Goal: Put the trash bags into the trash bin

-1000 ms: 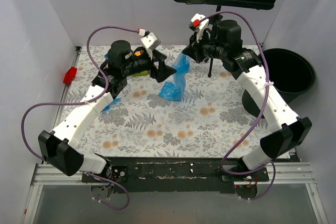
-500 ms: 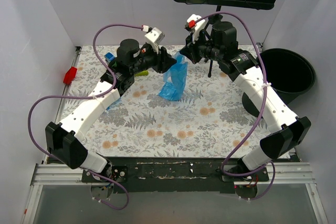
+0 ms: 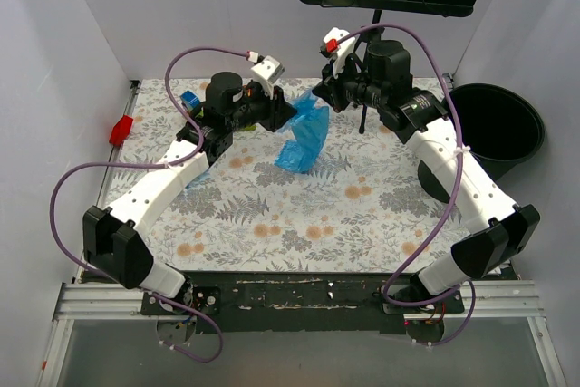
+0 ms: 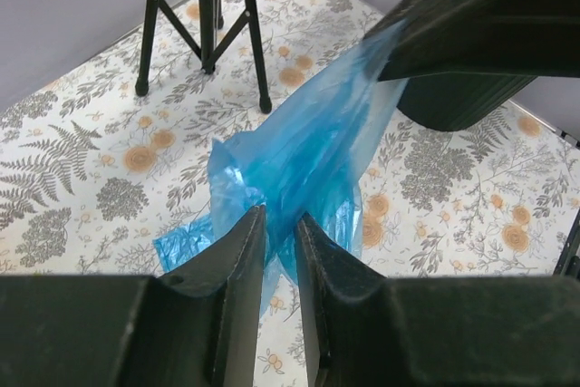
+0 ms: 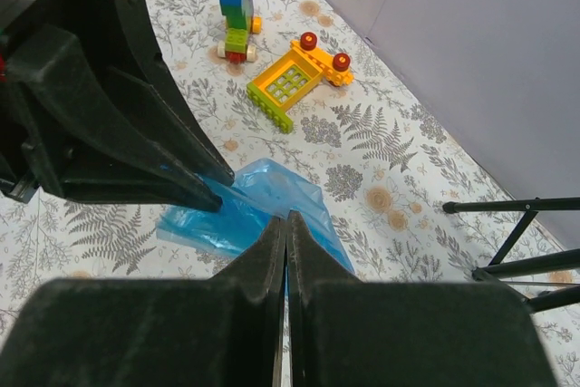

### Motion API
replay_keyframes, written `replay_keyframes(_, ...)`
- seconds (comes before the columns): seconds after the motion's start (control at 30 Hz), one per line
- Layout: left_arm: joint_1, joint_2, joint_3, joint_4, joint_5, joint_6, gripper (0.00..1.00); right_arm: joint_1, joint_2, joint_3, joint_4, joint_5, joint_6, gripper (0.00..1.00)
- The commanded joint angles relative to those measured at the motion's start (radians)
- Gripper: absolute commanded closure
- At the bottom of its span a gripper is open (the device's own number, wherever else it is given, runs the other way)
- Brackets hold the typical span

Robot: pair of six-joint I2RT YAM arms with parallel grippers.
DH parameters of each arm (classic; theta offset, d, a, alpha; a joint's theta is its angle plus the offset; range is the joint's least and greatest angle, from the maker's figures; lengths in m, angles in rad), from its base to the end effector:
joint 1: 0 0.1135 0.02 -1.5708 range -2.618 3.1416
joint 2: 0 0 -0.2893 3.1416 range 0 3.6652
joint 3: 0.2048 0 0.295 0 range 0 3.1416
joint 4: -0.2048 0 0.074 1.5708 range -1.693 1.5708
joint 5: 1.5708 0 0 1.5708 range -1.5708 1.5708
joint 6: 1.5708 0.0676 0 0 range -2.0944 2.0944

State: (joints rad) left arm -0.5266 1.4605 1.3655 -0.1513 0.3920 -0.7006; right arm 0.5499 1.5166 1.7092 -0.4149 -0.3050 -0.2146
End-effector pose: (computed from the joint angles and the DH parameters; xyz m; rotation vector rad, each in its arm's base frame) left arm 0.3447 -0.2303 0.4001 0.1315 1.9714 -1.1936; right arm 0.3402 0.2323 0.4860 -0.8757 1.5862 0.5123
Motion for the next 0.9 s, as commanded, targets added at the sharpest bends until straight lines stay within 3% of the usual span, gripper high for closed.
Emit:
replay_keyframes(0.0, 0.026, 0.0, -0.008, -0.03, 0.028, -0.013, 0.83, -0.005, -0.041, 0.0, 0.038, 0.01, -0.032, 0.99)
replay_keyframes(0.2, 0.034, 0.038, 0.024, -0.106, 0.183, 0.026, 0.74, -0.008, -0.049, -0.017, 0.048, 0.02, -0.02, 0.99)
replay_keyframes(0.27, 0.034, 0.072, 0.052, -0.152, 0.186, 0.03, 0.71, -0.01, -0.045, -0.014, 0.057, 0.026, -0.009, 0.99)
replay_keyframes(0.33, 0.034, 0.07, 0.052, -0.16, 0.186, 0.056, 0.6, -0.01, -0.036, -0.003, 0.054, 0.023, -0.012, 0.99)
replay_keyframes(0.57, 0.031, 0.015, 0.017, -0.191, 0.166, 0.156, 0.48, -0.013, -0.009, 0.018, 0.059, 0.015, 0.001, 0.99)
replay_keyframes(0.63, 0.034, -0.034, -0.003, -0.156, 0.172, 0.156, 0.45, -0.013, -0.006, 0.012, 0.057, -0.002, -0.006, 0.99)
replay_keyframes(0.73, 0.034, -0.138, -0.094, 0.031, 0.154, 0.118, 0.32, -0.013, -0.006, -0.003, 0.057, -0.016, -0.005, 0.99)
replay_keyframes(0.87, 0.033, -0.118, -0.056, 0.05, 0.082, 0.104, 0.3, -0.013, -0.007, -0.008, 0.056, -0.032, 0.001, 0.99)
